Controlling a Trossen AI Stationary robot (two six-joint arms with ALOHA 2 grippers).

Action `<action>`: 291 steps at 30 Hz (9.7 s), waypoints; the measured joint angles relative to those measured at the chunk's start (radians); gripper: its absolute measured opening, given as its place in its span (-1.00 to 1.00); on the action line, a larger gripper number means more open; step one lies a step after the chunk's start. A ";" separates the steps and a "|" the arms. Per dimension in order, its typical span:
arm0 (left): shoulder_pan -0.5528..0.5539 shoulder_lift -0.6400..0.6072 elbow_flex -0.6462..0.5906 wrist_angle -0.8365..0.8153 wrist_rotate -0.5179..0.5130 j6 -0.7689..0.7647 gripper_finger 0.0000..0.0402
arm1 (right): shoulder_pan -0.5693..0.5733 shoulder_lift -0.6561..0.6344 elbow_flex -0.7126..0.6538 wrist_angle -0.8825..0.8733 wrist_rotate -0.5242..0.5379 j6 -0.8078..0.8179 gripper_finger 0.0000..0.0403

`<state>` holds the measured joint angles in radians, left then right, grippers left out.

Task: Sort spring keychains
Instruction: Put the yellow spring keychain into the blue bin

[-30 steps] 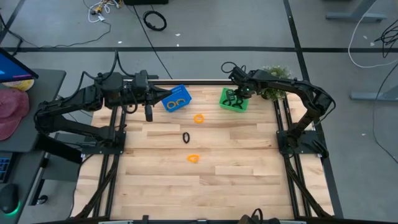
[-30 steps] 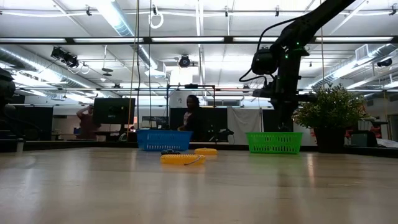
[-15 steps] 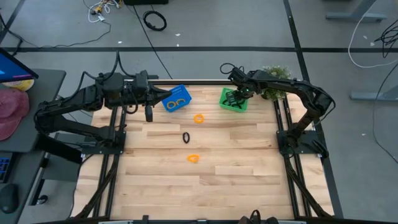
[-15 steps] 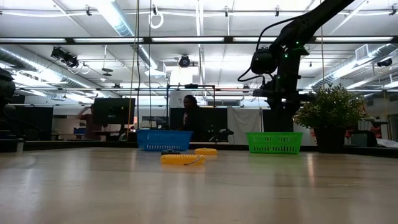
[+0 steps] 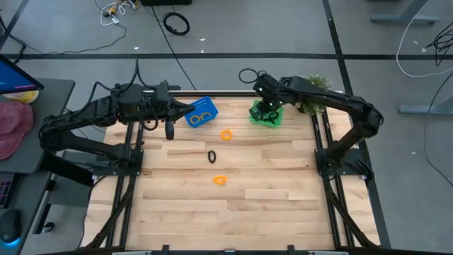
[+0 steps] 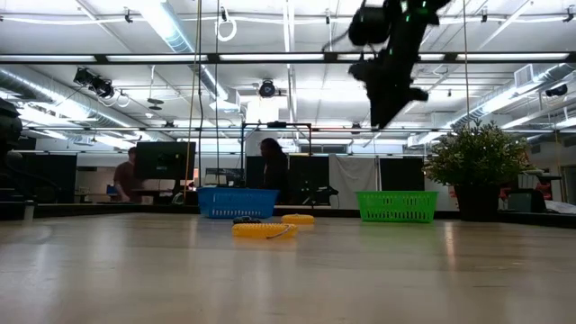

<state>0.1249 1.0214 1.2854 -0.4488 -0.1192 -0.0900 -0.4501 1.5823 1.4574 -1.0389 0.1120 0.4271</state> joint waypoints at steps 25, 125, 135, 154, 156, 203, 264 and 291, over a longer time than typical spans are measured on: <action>0.000 0.000 0.000 0.001 0.000 0.001 -0.96 | 0.625 -0.353 -0.084 0.054 0.004 -0.179 -0.74; -0.303 0.971 0.001 -0.098 0.207 0.303 -0.07 | 0.582 -0.293 0.085 0.057 -0.014 -0.200 -0.25; -0.303 0.971 0.001 -0.100 0.190 0.278 -0.67 | 0.582 -0.293 0.085 0.057 -0.014 -0.200 -0.25; -0.303 0.753 -0.002 -0.174 0.069 0.238 -0.95 | 0.583 -0.292 0.084 0.048 0.001 -0.200 -0.25; -0.302 0.691 -0.001 -0.169 0.040 0.225 -0.95 | 0.583 -0.292 0.084 0.048 0.011 -0.200 -0.25; -0.209 0.307 -0.001 0.362 -1.038 -0.210 -0.97 | 0.583 -0.292 0.084 0.139 0.084 -0.181 -0.25; 0.546 0.711 -0.016 -0.277 0.141 -0.073 -0.97 | 0.557 -0.293 0.084 0.148 0.083 -0.174 -0.25; 0.546 0.860 -0.016 -0.239 0.115 -0.019 -0.59 | 0.554 -0.293 0.084 0.167 0.083 -0.151 -0.25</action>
<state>0.6707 1.8816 1.2694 -0.6876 -0.0044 -0.1089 0.1043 1.2896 1.5417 -0.8719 0.1947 0.2764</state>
